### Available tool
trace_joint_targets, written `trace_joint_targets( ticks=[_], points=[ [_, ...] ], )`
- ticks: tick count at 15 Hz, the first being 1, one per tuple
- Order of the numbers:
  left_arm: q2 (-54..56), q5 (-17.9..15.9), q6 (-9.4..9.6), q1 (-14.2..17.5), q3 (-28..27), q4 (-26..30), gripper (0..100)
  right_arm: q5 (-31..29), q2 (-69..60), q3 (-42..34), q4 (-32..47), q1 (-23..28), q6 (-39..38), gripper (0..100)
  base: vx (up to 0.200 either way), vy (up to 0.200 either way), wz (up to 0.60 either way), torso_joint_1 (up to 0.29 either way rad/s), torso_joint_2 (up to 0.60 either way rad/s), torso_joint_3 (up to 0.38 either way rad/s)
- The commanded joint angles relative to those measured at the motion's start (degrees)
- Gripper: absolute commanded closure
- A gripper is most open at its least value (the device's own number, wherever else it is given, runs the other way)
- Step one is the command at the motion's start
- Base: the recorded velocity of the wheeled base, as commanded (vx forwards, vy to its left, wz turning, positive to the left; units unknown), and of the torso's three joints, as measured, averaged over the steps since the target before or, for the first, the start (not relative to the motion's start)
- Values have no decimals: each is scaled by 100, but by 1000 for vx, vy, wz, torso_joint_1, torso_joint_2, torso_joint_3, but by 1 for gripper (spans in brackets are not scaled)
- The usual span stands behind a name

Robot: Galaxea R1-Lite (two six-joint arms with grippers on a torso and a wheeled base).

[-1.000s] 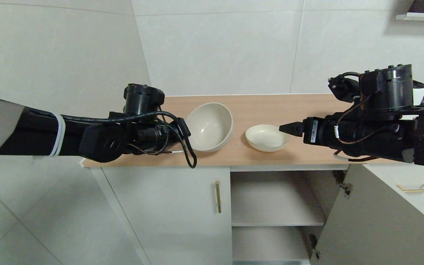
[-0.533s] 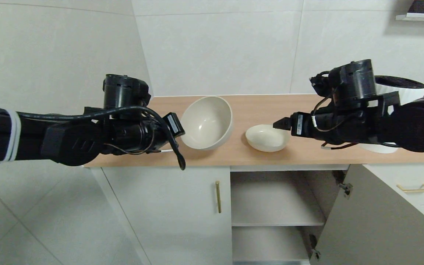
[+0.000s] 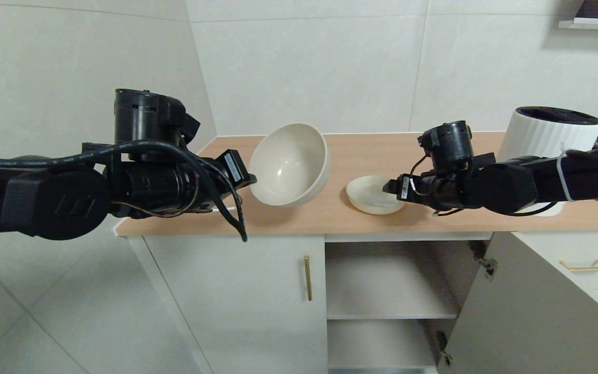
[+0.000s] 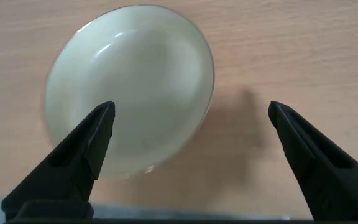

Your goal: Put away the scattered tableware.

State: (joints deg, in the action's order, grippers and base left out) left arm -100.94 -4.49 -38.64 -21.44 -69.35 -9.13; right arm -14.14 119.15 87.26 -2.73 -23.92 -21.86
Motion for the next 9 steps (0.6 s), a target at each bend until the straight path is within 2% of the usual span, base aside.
trace_joint_targets(
  ticks=[1,5,6,9],
  points=[
    [30,0,-3,0,1,-1,100,-27,205,45,-96,19,6,0,0,0,0,0,0,0],
    [22,0,-3,0,1,-1,100,-71,284,54,-219,45,15,0,0,0,0,0,0,0],
    [30,0,-3,0,1,-1,100,-62,284,54,-219,45,15,100,0,0,0,0,0,0],
    [22,0,-3,0,9,-10,100,-36,311,63,-228,45,15,100,0,0,0,0,0,0]
  ],
)
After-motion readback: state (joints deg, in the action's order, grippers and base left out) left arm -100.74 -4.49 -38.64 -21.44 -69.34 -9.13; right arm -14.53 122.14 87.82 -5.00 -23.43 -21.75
